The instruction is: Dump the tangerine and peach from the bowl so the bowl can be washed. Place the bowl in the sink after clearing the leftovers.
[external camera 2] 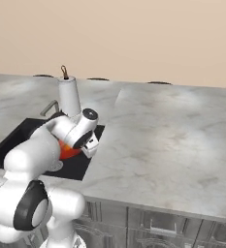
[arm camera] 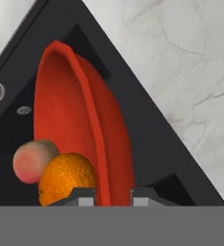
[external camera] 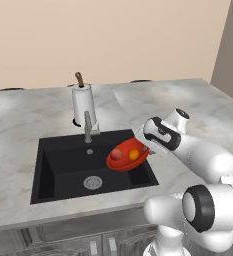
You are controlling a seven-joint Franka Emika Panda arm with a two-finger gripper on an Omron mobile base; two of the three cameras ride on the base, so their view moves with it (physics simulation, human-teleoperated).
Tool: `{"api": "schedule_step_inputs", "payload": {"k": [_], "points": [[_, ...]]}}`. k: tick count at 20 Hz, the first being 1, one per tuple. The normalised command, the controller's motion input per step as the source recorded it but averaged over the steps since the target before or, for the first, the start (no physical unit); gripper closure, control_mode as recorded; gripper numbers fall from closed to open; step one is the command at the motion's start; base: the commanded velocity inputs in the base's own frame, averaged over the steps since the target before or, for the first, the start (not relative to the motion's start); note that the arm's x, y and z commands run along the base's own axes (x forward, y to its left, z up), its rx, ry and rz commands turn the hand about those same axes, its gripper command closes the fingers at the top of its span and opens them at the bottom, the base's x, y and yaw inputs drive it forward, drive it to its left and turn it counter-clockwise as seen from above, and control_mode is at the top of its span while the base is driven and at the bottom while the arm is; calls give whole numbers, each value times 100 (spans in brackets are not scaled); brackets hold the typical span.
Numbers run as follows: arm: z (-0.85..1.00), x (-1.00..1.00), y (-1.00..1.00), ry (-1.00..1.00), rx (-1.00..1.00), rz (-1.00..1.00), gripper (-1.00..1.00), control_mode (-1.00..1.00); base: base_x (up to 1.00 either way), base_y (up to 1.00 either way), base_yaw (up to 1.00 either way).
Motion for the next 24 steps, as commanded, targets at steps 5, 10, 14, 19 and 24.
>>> {"api": "schedule_step_inputs", "payload": {"k": [5, 10, 14, 19, 24], "points": [[-5, 0, 10, 3, 0, 2, 100, -100, 0, 0, 0], [-27, 0, 10, 4, -1, 4, 100, -100, 0, 0, 0], [-22, 0, 11, 0, -1, 4, 100, -100, 0, 0, 0], [-18, 0, 14, 0, -3, 3, 100, -100, 0, 0, 0], [-26, 0, 20, 1, -9, 4, 100, -100, 0, 0, 0]]}}
